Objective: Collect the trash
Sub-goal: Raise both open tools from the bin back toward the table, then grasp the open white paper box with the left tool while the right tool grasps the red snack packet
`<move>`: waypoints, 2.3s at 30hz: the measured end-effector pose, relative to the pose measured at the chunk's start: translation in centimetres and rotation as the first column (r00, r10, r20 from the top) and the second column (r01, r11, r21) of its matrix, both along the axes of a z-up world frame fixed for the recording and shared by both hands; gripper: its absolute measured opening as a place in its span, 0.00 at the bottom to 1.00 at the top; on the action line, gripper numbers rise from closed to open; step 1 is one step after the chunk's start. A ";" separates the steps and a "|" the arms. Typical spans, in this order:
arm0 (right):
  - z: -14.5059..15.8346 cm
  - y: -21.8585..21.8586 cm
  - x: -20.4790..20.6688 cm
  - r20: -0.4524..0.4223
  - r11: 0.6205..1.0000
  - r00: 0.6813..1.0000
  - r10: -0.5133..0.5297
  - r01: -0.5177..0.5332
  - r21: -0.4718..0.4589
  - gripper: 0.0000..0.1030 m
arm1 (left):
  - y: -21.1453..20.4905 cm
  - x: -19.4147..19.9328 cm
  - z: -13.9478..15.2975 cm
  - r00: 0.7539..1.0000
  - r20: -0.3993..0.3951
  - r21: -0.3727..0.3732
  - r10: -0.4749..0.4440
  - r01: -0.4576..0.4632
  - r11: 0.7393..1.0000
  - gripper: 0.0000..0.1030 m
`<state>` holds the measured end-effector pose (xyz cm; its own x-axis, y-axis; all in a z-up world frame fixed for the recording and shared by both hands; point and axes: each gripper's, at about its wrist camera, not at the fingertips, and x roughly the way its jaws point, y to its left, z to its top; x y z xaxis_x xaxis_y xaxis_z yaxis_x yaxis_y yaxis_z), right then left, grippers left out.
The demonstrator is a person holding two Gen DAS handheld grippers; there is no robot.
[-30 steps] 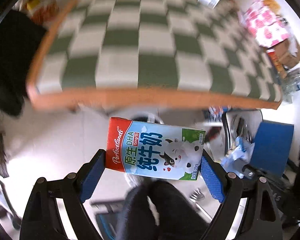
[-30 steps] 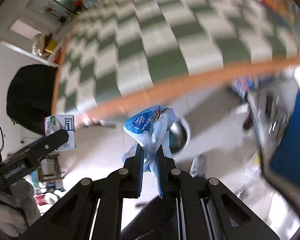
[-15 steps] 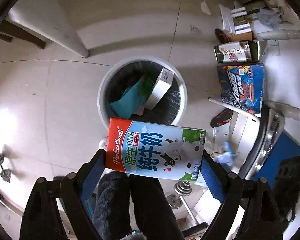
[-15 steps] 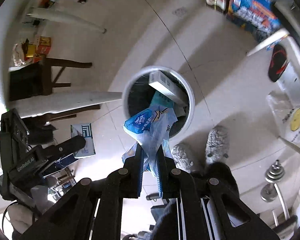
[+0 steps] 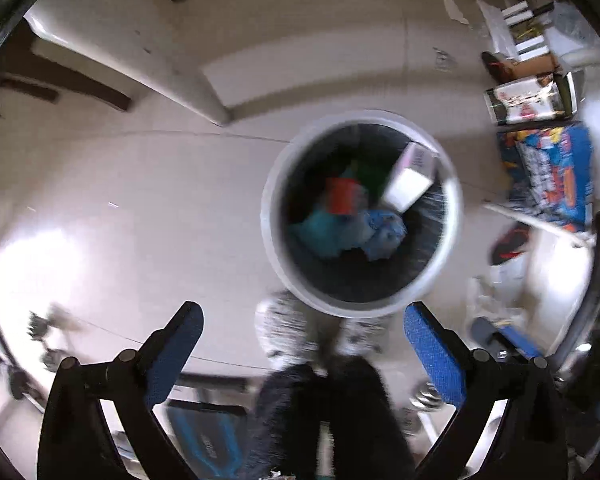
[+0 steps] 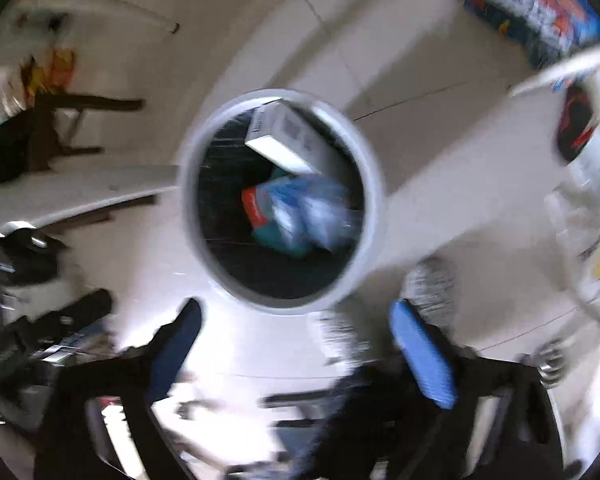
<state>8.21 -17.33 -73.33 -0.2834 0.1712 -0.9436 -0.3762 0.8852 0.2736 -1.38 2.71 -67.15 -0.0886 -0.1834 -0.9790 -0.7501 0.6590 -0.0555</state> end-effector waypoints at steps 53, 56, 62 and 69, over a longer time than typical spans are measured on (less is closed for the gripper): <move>52.7 0.3 6.7 0.407 0.993 0.910 -0.085 0.046 0.105 0.99 | 1.2 8.3 44.7 0.927 0.323 0.418 -0.192 0.043 0.907 1.00; 54.2 0.9 12.5 0.425 0.989 0.897 -0.119 0.071 0.127 0.99 | 2.5 13.2 45.6 0.923 0.323 0.445 -0.207 0.044 0.894 1.00; 54.2 4.0 28.6 0.467 0.991 0.875 -0.127 0.089 0.103 1.00 | 6.0 26.6 46.1 0.925 0.328 0.424 -0.194 0.039 0.905 1.00; 50.3 9.4 47.0 0.417 0.995 0.903 -0.103 0.093 0.043 0.99 | 9.6 45.2 44.2 0.929 0.265 0.369 -0.257 0.148 0.917 1.00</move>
<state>55.17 -7.97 -23.06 0.1553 0.1996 -0.9675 -0.3717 0.9192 0.1299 43.85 12.27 -22.98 0.2216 0.1521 -0.9632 -0.5808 0.8140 -0.0051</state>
